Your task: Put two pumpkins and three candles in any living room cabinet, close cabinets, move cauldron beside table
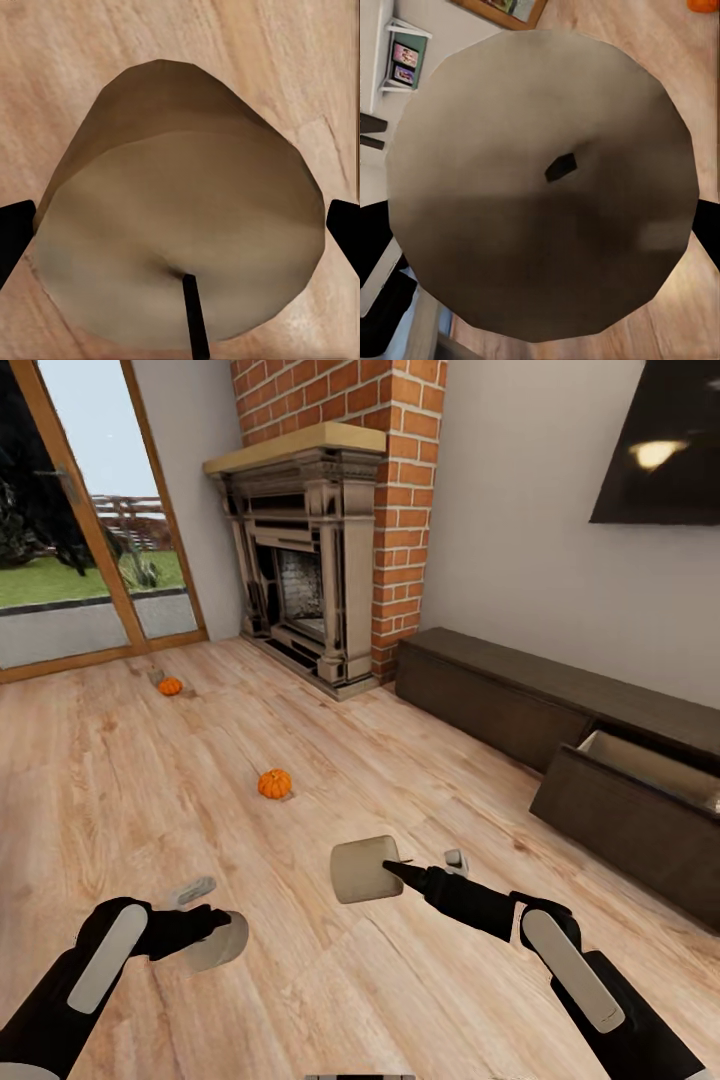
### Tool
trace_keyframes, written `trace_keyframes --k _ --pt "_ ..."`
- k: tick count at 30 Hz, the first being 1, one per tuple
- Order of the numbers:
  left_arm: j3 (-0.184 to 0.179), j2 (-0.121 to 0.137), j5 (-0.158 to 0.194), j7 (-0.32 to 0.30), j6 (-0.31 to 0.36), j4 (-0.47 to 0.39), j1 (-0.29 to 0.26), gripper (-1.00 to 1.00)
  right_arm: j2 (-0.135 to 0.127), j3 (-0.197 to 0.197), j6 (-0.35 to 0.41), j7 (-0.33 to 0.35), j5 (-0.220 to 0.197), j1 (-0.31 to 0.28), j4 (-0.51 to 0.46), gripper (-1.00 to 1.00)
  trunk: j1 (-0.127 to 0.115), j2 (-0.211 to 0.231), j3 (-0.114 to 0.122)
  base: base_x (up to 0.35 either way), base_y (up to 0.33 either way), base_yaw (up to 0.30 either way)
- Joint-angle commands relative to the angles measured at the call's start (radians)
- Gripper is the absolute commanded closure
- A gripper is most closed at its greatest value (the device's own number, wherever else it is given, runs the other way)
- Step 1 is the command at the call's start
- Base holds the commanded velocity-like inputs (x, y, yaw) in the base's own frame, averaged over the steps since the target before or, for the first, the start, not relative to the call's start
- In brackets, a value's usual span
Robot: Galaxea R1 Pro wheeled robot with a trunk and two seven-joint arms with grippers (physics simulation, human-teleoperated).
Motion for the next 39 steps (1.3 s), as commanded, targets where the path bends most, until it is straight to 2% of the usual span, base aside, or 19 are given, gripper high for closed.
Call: trace_keyframes --k 1,4,11,16,19,26,32,36,39 --pt "-0.001 0.001 0.013 0.01 0.001 -0.002 0.0 1.0 0.0 0.001 0.004 0.002 -0.012 -0.001 0.0 1.0 0.0 0.0 -0.002 0.0 0.0 -0.232" --pt "0.001 0.0 0.014 0.009 0.001 -0.003 0.0 1.0 0.0 0.0 0.003 0.002 -0.014 -0.001 0.004 1.0 0.0 0.0 -0.005 0.0 0.0 -0.232" --pt "0.002 -0.001 0.014 0.009 0.001 -0.003 0.0 1.0 0.0 0.0 0.001 0.002 -0.016 -0.001 0.011 1.0 -0.003 0.001 0.016 0.0 0.0 -0.24" --pt "0.002 -0.001 0.014 0.009 0.001 -0.003 0.0 1.0 -0.001 0.0 0.0 0.006 -0.019 -0.001 0.013 1.0 -0.023 0.036 0.029 0.0 0.0 -0.2" --pt "0.001 -0.001 0.014 0.009 0.001 -0.003 0.0 1.0 -0.002 0.0 -0.001 0.036 -0.032 -0.001 0.015 1.0 -0.034 0.057 0.038 0.0 0.0 -0.039" --pt "-0.001 -0.002 0.013 0.009 0.001 -0.003 0.0 1.0 -0.008 0.0 -0.001 0.06 -0.037 -0.001 0.045 1.0 -0.061 0.106 0.059 0.0 0.0 -0.041" --pt "-0.002 -0.003 0.013 0.009 0.001 -0.003 0.0 1.0 -0.008 0.0 -0.001 0.073 -0.037 -0.001 0.052 1.0 -0.084 0.148 0.078 0.0 0.0 -0.245" --pt "-0.001 -0.002 0.013 0.009 0.001 -0.003 0.0 1.0 -0.008 -0.004 -0.001 0.074 -0.038 -0.001 0.057 1.0 -0.084 0.148 0.078 0.0 0.0 -0.286" --pt "-0.001 -0.003 0.013 0.009 0.001 -0.003 0.0 1.0 -0.008 -0.029 0.001 0.074 -0.037 -0.001 0.058 1.0 -0.084 0.148 0.078 0.0 0.0 -0.289"
